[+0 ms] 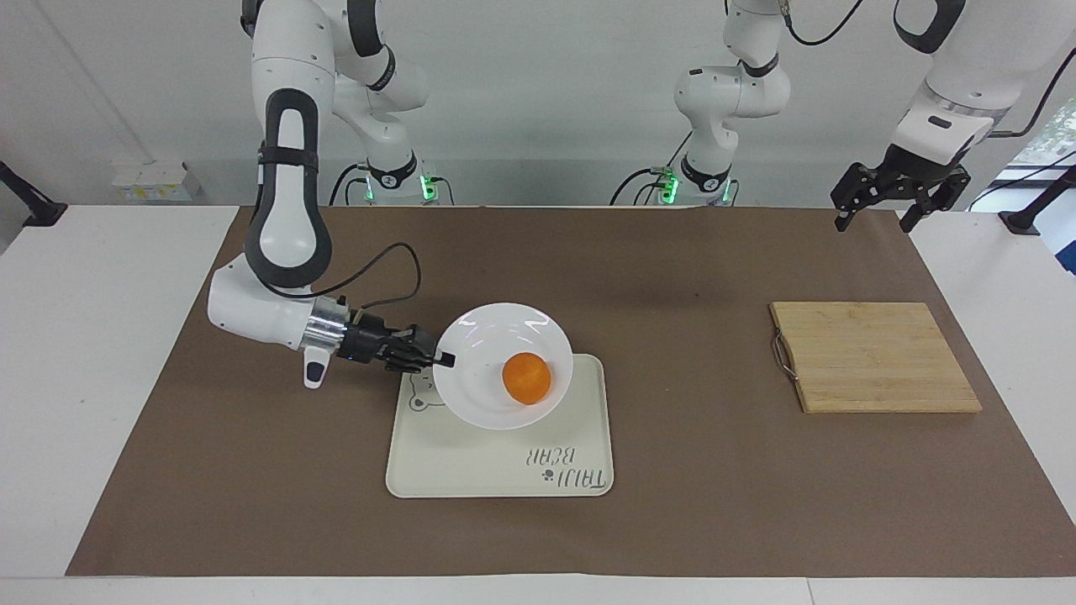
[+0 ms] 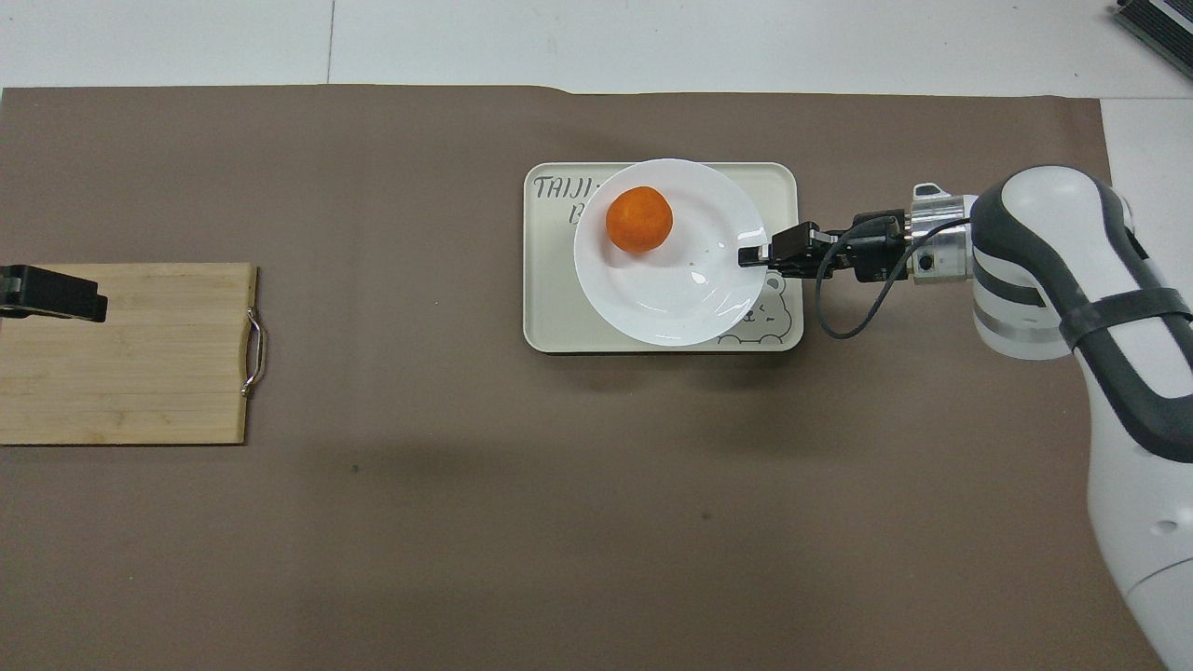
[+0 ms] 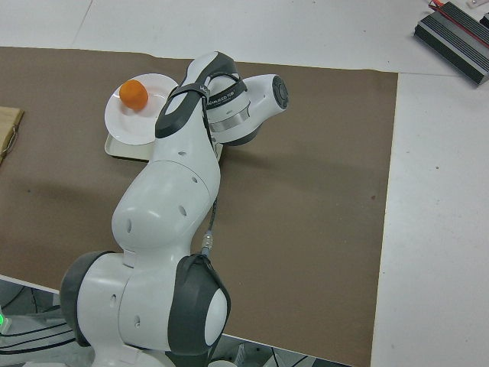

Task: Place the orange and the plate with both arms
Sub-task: 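Slide the plate with the right gripper onto the bear tray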

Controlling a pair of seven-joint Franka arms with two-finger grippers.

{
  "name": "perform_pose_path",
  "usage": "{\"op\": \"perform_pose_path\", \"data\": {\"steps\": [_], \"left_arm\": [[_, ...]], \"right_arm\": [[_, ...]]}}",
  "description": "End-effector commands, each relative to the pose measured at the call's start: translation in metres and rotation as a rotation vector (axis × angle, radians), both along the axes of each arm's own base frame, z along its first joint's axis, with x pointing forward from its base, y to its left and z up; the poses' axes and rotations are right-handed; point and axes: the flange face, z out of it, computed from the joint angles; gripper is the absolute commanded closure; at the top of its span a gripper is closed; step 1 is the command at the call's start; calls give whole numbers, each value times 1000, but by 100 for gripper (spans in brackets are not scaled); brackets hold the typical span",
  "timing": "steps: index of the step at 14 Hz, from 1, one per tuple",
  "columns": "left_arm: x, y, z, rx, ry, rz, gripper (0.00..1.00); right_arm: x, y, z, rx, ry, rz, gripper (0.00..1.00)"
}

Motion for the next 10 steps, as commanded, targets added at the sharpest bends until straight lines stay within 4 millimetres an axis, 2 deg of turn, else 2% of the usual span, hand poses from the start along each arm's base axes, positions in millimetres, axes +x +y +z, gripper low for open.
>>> {"op": "perform_pose_path", "data": {"steps": [1, 4, 8, 10], "left_arm": [[-3, 4, 3, 5, 11, -2, 0], [-2, 3, 2, 5, 13, -2, 0], [-2, 3, 2, 5, 13, -2, 0], [-3, 3, 3, 5, 11, -3, 0]], "right_arm": [[28, -3, -9, 43, -12, -15, 100], [28, -2, -13, 36, -11, -12, 100], [28, 14, -42, 6, -4, 24, 100], [23, 13, -49, -75, -4, 89, 100]]}}
